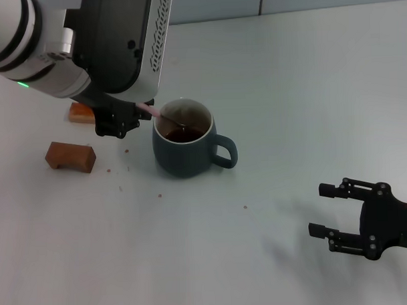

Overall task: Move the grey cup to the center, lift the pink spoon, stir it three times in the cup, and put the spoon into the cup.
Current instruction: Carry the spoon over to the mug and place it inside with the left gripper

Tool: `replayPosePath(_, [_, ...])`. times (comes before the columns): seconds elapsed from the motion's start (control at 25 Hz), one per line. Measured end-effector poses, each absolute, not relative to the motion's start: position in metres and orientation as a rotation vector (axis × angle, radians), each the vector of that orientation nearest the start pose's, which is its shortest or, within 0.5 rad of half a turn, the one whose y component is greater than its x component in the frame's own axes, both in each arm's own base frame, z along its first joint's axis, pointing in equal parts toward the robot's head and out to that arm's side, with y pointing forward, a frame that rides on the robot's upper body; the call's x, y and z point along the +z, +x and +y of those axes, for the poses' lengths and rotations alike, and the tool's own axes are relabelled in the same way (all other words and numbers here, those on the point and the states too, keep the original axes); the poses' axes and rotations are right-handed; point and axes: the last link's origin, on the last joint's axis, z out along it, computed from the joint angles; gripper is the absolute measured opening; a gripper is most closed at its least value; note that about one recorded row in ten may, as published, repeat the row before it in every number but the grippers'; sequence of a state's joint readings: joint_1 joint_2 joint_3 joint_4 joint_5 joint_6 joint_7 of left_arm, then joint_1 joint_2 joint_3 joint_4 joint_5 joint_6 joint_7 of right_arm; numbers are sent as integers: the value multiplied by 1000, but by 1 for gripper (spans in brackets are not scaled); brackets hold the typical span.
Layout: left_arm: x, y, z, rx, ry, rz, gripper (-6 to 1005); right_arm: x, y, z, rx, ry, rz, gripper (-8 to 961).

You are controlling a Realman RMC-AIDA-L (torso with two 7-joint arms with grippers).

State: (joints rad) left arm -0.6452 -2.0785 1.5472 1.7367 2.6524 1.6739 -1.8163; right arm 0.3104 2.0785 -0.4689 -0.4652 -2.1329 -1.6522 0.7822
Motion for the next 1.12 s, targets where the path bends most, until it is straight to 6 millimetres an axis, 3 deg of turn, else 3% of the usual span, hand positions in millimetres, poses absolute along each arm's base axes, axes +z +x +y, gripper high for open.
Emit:
replayPosePath(0.48, [14, -93, 341, 764, -2678, 641, 131, -21, 336, 230, 691, -2656, 365, 719])
replayPosePath(1.12, [9, -88, 328, 727, -2744, 675, 130, -21, 337, 230, 682, -2657, 365, 719])
